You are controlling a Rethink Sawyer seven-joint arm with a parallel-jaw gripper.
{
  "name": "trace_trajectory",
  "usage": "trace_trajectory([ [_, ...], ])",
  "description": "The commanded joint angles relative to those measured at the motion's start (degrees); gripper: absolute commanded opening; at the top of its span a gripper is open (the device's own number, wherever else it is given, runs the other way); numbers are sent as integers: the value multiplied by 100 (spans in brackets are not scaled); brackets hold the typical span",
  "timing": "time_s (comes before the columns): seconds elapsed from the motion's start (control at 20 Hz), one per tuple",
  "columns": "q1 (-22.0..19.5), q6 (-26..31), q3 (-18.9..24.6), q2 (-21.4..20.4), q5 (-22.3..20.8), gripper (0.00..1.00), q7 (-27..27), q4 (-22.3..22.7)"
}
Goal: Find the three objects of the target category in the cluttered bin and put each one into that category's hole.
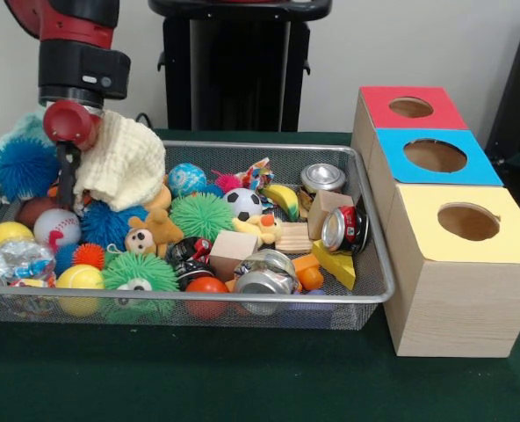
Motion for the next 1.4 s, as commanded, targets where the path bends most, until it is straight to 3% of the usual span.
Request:
trace_trajectory([
  [0.05, -61, -206, 415, 535, -203, 100, 1367, -349],
  [0.25, -228, -198, 384, 982, -541, 100, 1154, -774],
  [0.65, -85, -510, 69, 1374, -712, 100, 1032, -1289],
  [0.95, 17, -644, -278, 1080, -466, 100, 952, -1162],
  [1.1, -152, -415, -184, 1003, -555, 100, 910, -1154],
  [1.4, -392, 97, 55, 444, -422, 100, 934, -781],
])
